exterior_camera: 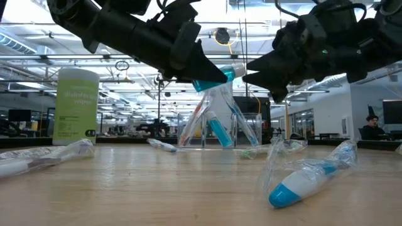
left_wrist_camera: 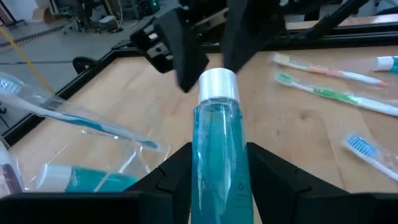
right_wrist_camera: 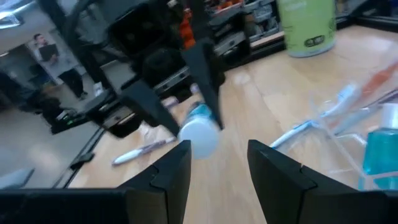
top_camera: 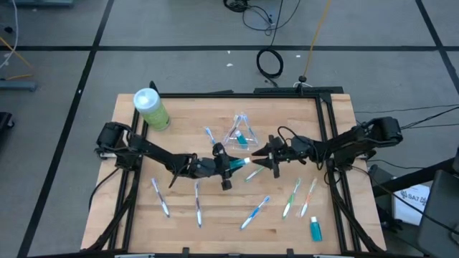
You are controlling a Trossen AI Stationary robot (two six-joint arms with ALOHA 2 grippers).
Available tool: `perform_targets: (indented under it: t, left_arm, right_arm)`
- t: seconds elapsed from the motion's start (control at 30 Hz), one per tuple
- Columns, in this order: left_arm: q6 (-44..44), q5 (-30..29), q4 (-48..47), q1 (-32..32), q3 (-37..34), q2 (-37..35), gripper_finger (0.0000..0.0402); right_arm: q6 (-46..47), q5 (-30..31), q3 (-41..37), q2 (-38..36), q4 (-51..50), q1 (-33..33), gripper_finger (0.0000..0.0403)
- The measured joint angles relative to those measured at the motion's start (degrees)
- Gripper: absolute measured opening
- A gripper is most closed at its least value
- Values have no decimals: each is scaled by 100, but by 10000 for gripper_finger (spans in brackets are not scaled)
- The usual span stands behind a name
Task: Pick & Place toothbrushing station
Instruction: Put the left small mouthwash bottle into the middle section of the transparent organizer
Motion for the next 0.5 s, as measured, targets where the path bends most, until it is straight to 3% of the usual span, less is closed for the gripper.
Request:
perform_targets:
  t: [0.2,0.5]
  left_arm:
    - [129,-288,-24,0,-2,-1,140]
    - [49,-298,-40,-43,7,-7,135]
  right_arm:
    - [-139,11,419,389,55,0,153]
    - [-156,-9,424,315,21,-35,153]
